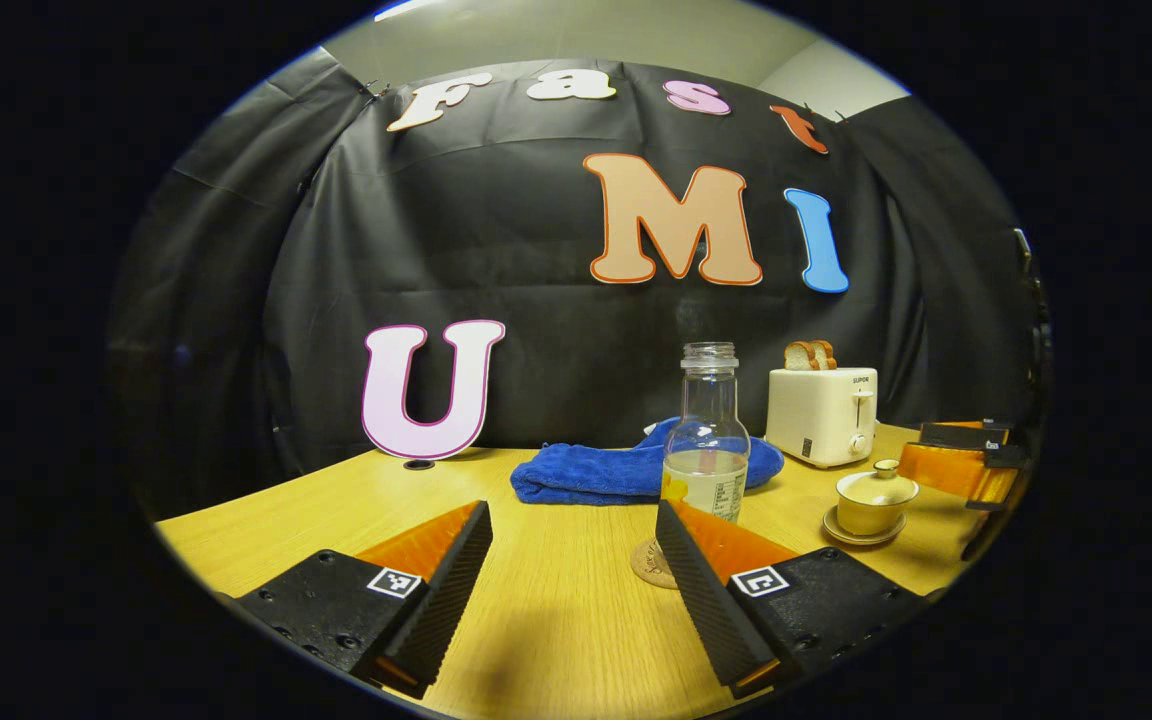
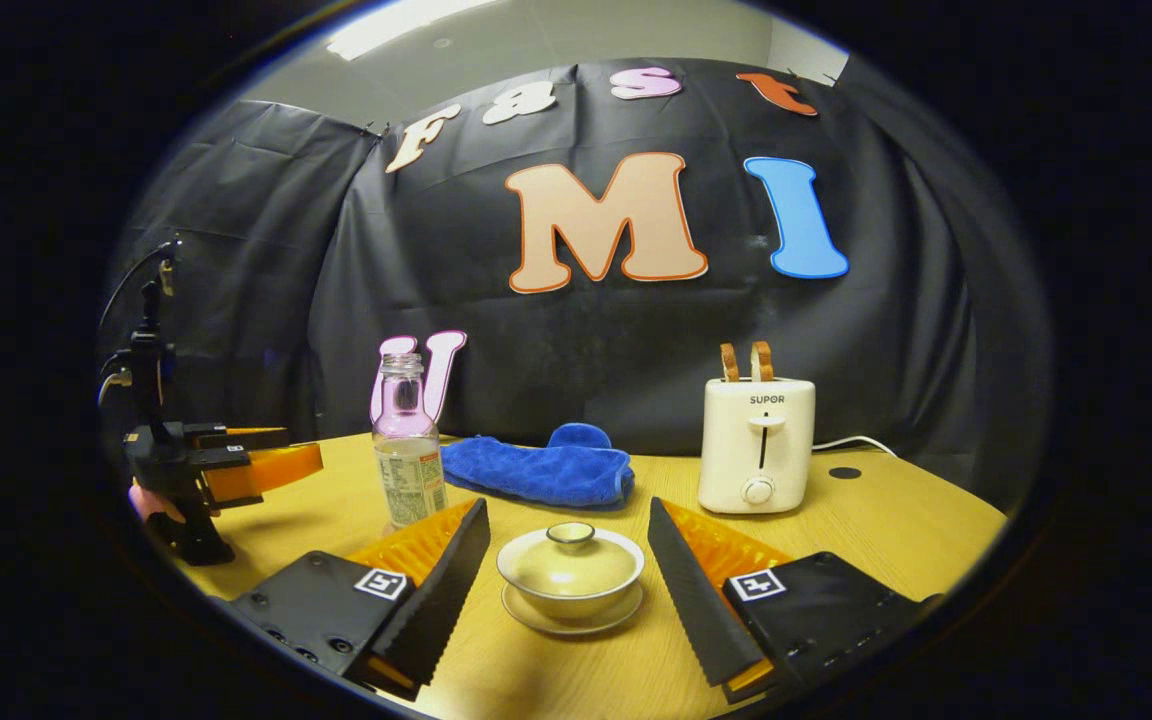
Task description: Open the teacup lid with one hand, grasp the water bottle and pour water into the teacup with the other hand; after pouring, place the water bottle on the coaster and then close the teacup lid.
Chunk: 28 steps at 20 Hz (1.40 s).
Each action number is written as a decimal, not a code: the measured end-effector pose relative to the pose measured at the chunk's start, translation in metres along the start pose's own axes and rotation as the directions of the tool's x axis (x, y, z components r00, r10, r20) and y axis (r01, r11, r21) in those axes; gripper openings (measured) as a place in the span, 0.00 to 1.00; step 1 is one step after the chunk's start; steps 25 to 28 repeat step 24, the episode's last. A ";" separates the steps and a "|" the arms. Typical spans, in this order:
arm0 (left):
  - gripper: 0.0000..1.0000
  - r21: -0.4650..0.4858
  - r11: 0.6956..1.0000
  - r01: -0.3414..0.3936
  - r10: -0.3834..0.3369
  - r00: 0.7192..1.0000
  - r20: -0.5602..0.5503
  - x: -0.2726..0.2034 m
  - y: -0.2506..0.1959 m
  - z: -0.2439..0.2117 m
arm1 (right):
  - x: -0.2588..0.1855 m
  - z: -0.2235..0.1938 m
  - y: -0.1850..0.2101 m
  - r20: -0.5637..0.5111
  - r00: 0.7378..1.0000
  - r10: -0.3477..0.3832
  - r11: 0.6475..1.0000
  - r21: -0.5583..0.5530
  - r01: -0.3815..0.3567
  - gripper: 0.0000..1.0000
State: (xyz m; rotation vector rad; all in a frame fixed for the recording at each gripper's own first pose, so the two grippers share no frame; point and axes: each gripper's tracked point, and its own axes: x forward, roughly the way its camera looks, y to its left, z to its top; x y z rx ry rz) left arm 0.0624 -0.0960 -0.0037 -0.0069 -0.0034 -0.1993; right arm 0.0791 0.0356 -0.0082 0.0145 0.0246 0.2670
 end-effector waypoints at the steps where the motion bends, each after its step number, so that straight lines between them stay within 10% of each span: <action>1: 0.96 0.000 1.000 0.000 0.000 1.000 0.000 0.000 0.001 0.001 | -0.005 0.000 -0.006 -0.001 1.000 -0.020 1.000 0.000 0.020 0.99; 12: 0.96 0.000 0.995 -0.102 0.102 0.995 -0.007 -0.016 0.021 0.000 | -0.061 0.004 -0.086 0.026 0.909 -0.415 0.910 -0.011 0.415 0.95; 28: 0.96 0.004 0.991 -0.136 0.136 0.991 -0.005 -0.023 0.024 0.005 | -0.063 0.005 -0.090 0.030 0.898 -0.439 0.898 -0.012 0.440 0.99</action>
